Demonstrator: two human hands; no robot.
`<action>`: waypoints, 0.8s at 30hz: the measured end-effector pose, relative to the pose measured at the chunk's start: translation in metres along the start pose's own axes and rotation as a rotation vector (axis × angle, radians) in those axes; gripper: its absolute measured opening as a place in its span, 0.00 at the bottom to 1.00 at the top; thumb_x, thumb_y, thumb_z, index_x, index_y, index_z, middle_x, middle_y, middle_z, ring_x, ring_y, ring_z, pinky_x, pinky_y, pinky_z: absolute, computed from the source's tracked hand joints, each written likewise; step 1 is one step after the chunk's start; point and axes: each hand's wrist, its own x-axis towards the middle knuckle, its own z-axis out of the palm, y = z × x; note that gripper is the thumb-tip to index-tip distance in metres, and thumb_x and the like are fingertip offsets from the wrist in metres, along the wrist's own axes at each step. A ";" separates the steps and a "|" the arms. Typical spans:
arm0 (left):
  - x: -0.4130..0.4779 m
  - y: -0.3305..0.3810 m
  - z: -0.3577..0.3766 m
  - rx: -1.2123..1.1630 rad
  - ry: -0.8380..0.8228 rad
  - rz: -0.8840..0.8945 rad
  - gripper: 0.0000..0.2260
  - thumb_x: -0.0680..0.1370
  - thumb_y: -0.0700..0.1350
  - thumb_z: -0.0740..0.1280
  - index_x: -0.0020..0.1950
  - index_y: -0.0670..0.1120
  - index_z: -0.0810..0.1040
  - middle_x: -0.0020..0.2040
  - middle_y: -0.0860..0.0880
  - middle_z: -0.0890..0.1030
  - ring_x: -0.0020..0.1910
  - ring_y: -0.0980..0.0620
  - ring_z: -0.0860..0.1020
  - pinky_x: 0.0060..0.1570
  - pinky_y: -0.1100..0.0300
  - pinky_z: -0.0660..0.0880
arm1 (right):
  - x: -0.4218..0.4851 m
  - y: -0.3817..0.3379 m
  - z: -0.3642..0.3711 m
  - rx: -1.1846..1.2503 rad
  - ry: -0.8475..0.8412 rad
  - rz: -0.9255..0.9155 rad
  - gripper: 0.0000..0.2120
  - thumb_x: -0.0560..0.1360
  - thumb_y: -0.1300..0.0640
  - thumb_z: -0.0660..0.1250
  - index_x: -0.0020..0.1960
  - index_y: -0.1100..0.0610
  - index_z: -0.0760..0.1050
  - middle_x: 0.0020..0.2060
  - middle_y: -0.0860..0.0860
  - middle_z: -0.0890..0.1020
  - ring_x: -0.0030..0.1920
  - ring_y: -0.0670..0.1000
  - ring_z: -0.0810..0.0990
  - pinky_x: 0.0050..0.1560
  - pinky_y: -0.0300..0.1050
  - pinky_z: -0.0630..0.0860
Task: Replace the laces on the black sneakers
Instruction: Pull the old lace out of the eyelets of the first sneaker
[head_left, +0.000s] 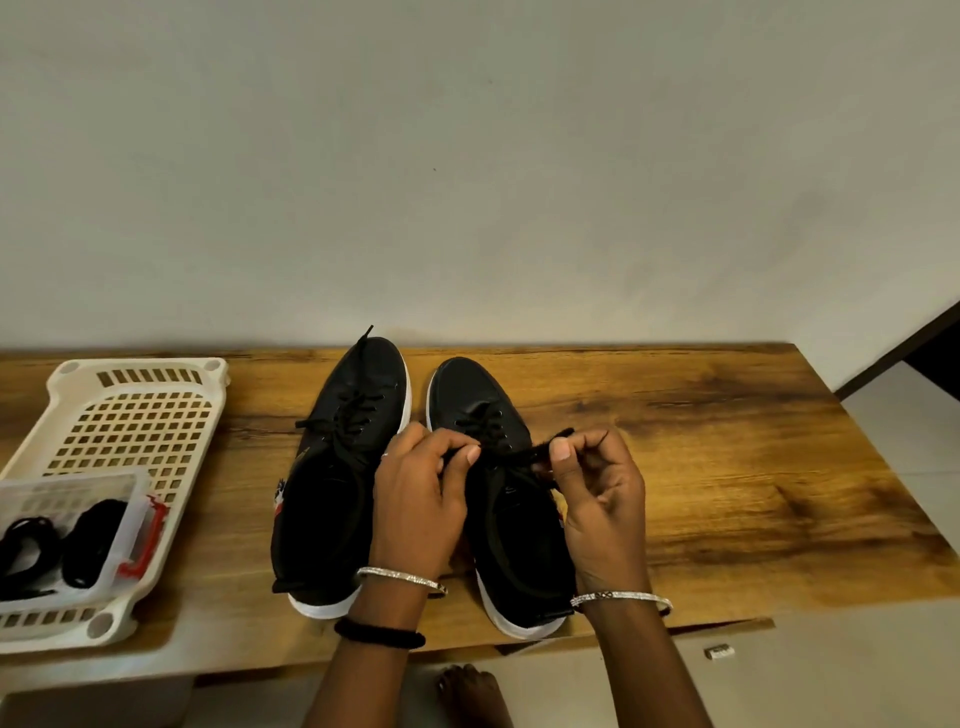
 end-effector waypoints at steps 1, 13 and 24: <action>0.000 -0.001 0.002 0.043 0.028 0.011 0.04 0.79 0.44 0.70 0.45 0.48 0.83 0.40 0.54 0.75 0.39 0.57 0.74 0.42 0.64 0.71 | 0.000 0.003 0.000 -0.040 0.013 -0.015 0.05 0.79 0.59 0.68 0.46 0.59 0.75 0.40 0.52 0.83 0.42 0.53 0.83 0.46 0.48 0.80; -0.004 0.016 0.004 -0.262 0.285 -0.170 0.12 0.84 0.51 0.57 0.48 0.47 0.76 0.40 0.53 0.81 0.37 0.51 0.78 0.36 0.67 0.72 | 0.009 -0.001 -0.018 0.086 0.387 0.092 0.06 0.81 0.56 0.65 0.46 0.52 0.74 0.45 0.52 0.83 0.46 0.50 0.81 0.49 0.54 0.76; 0.007 0.023 -0.002 -1.111 0.267 -0.612 0.12 0.84 0.47 0.58 0.43 0.45 0.71 0.32 0.51 0.69 0.33 0.55 0.71 0.48 0.55 0.79 | 0.016 -0.008 -0.032 1.069 0.429 0.568 0.15 0.83 0.57 0.58 0.38 0.55 0.69 0.30 0.48 0.70 0.31 0.46 0.70 0.50 0.46 0.73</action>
